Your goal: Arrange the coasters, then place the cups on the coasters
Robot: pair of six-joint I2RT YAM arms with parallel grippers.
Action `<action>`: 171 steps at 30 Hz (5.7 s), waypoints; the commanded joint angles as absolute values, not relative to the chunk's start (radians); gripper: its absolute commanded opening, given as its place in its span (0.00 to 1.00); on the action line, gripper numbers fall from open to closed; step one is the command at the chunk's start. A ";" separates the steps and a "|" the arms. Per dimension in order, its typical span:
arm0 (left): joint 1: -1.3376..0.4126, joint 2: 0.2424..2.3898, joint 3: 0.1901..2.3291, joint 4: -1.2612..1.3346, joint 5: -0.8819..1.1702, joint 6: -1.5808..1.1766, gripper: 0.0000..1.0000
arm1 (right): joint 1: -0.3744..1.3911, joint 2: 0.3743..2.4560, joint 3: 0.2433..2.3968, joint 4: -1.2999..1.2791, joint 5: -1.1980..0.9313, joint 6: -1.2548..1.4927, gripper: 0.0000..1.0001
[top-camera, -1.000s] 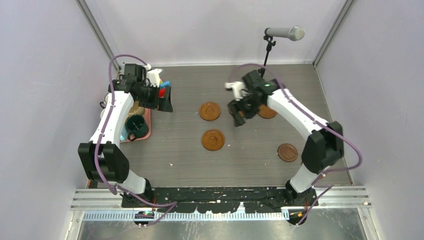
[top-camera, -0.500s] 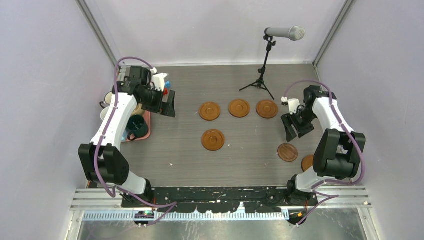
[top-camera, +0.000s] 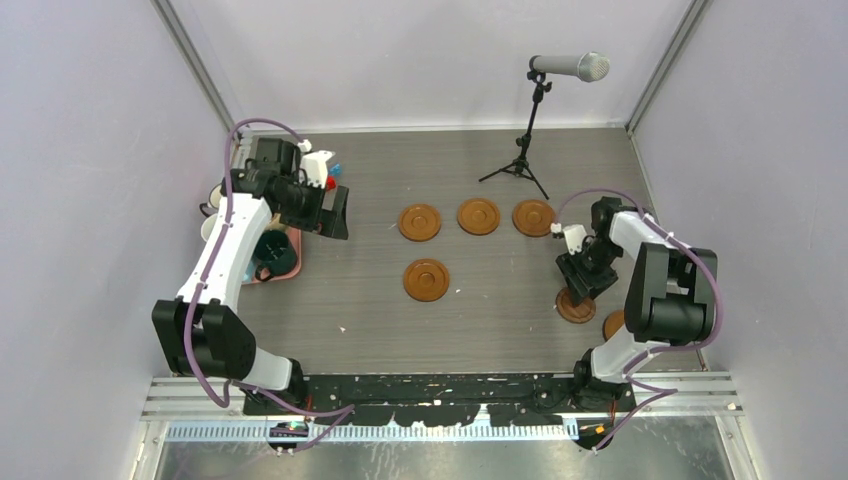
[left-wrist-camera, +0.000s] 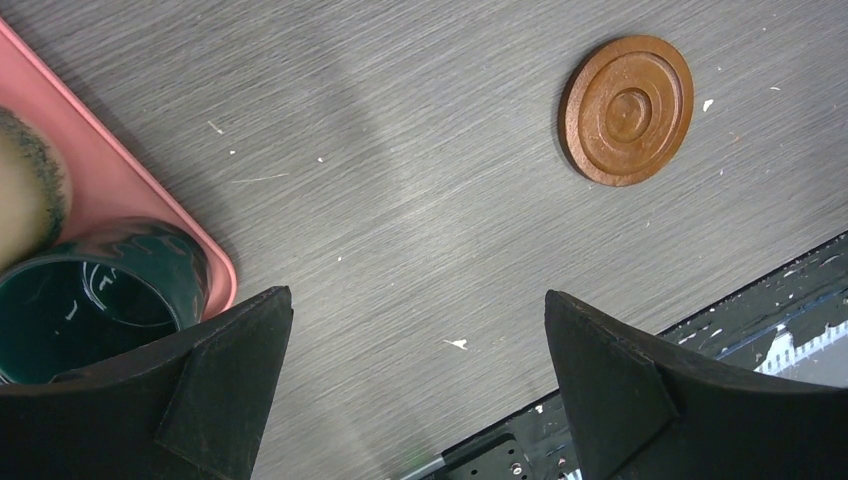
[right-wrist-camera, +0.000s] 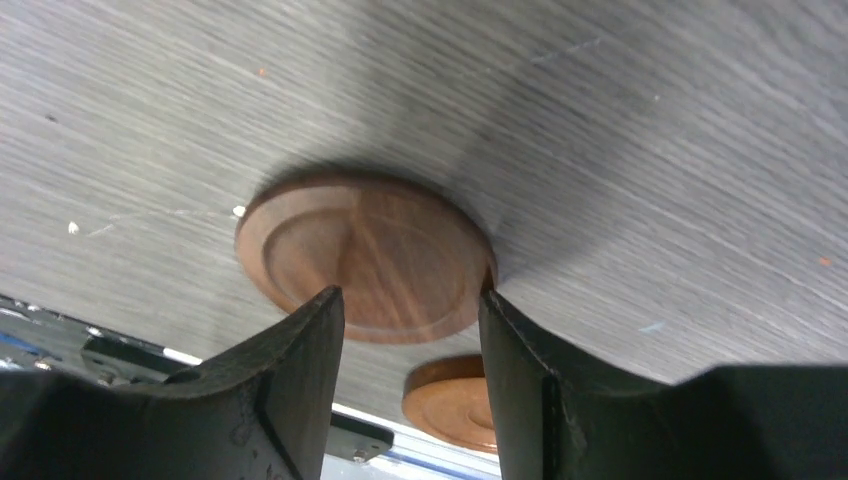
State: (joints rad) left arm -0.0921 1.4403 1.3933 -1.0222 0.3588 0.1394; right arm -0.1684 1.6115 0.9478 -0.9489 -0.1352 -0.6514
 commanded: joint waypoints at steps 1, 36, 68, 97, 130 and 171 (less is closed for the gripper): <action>-0.095 1.406 1.387 -1.012 0.351 0.145 1.00 | -0.110 1.627 0.925 -0.842 -0.121 -0.609 0.56; -0.095 1.381 1.388 -0.991 0.350 0.131 1.00 | 0.028 1.332 0.898 -0.941 -0.008 -0.595 0.48; -0.094 1.360 1.375 -0.983 0.321 0.129 1.00 | 0.236 1.496 0.799 -0.664 -0.048 -0.439 0.33; -0.094 1.350 1.365 -1.002 0.333 0.151 1.00 | 0.535 1.821 1.158 -0.640 -0.157 -0.279 0.33; -0.094 1.361 1.388 -1.025 0.357 0.158 1.00 | 0.101 1.511 1.264 -1.058 -0.278 -0.505 0.66; -0.094 1.356 1.378 -1.011 0.407 0.127 1.00 | -0.674 1.516 0.828 -0.798 -0.079 -0.999 0.64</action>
State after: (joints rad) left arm -0.0921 1.3869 1.3643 -1.0149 0.3969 0.1345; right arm -0.7059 1.5005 0.8314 -0.8379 -0.0643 -1.0435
